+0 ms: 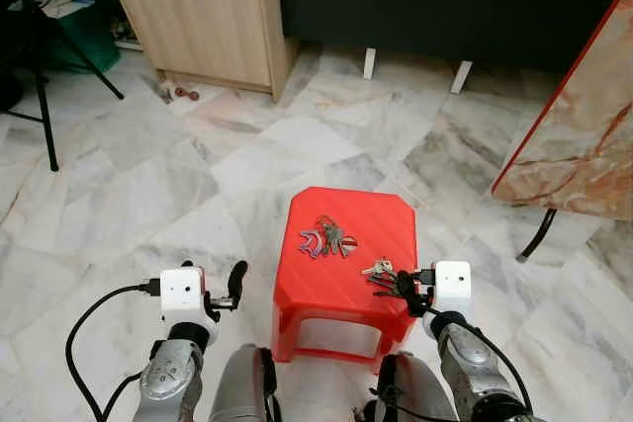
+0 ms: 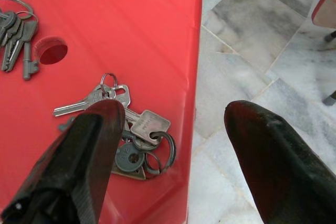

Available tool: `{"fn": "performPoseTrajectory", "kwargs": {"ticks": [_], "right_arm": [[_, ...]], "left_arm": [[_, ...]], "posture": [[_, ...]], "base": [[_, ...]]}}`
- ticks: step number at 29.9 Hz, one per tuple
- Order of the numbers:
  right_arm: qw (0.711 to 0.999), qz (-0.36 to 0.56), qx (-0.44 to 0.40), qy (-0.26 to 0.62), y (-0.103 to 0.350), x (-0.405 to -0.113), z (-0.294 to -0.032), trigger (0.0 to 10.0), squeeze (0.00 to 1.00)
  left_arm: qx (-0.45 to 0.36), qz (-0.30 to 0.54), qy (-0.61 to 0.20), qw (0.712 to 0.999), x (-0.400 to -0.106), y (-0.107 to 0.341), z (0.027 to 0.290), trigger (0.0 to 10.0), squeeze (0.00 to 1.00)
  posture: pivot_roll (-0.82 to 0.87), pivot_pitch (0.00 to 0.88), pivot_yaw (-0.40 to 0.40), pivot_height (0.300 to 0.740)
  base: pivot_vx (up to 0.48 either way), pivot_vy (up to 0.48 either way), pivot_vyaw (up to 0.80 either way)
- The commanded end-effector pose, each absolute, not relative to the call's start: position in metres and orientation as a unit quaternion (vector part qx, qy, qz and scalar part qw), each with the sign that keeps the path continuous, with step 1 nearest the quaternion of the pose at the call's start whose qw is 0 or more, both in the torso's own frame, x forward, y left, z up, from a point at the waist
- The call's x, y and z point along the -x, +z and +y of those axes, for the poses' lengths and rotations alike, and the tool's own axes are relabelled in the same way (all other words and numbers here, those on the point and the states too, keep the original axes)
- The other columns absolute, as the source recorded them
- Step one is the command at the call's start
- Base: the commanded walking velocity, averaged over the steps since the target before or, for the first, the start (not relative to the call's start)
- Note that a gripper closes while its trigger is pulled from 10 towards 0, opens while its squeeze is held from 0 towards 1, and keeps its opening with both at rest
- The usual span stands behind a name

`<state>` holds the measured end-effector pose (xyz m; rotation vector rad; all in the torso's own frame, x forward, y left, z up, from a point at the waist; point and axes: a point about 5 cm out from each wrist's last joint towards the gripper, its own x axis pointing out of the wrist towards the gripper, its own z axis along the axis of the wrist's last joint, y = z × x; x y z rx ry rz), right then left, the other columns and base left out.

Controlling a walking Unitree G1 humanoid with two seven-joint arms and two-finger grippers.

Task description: Hang keys on a hook

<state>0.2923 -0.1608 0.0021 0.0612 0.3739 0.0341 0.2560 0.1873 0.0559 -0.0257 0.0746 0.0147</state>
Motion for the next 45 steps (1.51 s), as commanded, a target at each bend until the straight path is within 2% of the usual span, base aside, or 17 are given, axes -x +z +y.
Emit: {"fn": "performPoseTrajectory", "kwargs": {"ticks": [1,10,15,17,19,30,36,45], "right_arm": [[0.98,0.197,-0.028,0.018,-0.004,-0.287,-0.162,10.0,0.0],[0.975,0.202,-0.077,0.055,-0.003,-0.288,-0.15,10.0,0.0],[0.967,0.189,-0.159,0.058,-0.001,-0.29,-0.143,10.0,0.0],[0.955,0.184,-0.228,0.053,0.001,-0.293,-0.142,10.0,0.0],[0.948,0.181,-0.257,0.051,0.002,-0.294,-0.142,10.0,0.0],[0.95,0.174,-0.256,0.052,0.005,-0.297,-0.146,10.0,0.0],[0.958,0.15,-0.245,0.017,0.011,-0.3,-0.158,10.0,0.0],[0.957,0.18,-0.226,0.007,0.008,-0.302,-0.159,10.0,0.0]], "left_arm": [[0.006,0.052,0.009,0.999,-0.253,0.052,0.188,10.0,0.0],[0.004,0.05,0.008,0.999,-0.251,0.052,0.187,10.0,0.0],[0.005,0.048,0.009,0.999,-0.25,0.052,0.187,10.0,0.0],[0.004,0.049,0.008,0.999,-0.25,0.052,0.187,10.0,0.0],[0.004,0.049,0.009,0.999,-0.249,0.052,0.187,10.0,0.0],[0.003,0.05,0.012,0.999,-0.248,0.051,0.189,10.0,0.0],[0.001,0.052,0.012,0.999,-0.247,0.051,0.189,10.0,0.0],[-0.004,0.052,0.008,0.999,-0.247,0.051,0.187,10.0,0.0]], "posture": [[0.09,0.205,-0.016,0.586],[0.1,0.189,-0.02,0.586],[0.1,0.184,-0.021,0.586],[0.11,0.181,-0.022,0.586],[0.11,0.178,-0.023,0.586],[0.11,0.182,-0.023,0.586],[0.11,0.185,-0.023,0.586],[0.11,0.197,-0.023,0.586]], "base": [[0.0,0.0,0.0],[0.0,0.0,0.0],[0.0,0.0,0.0],[0.0,0.0,0.0],[0.0,0.0,0.0],[0.0,0.0,0.0],[0.0,0.0,0.0],[0.0,0.0,0.0]]}}
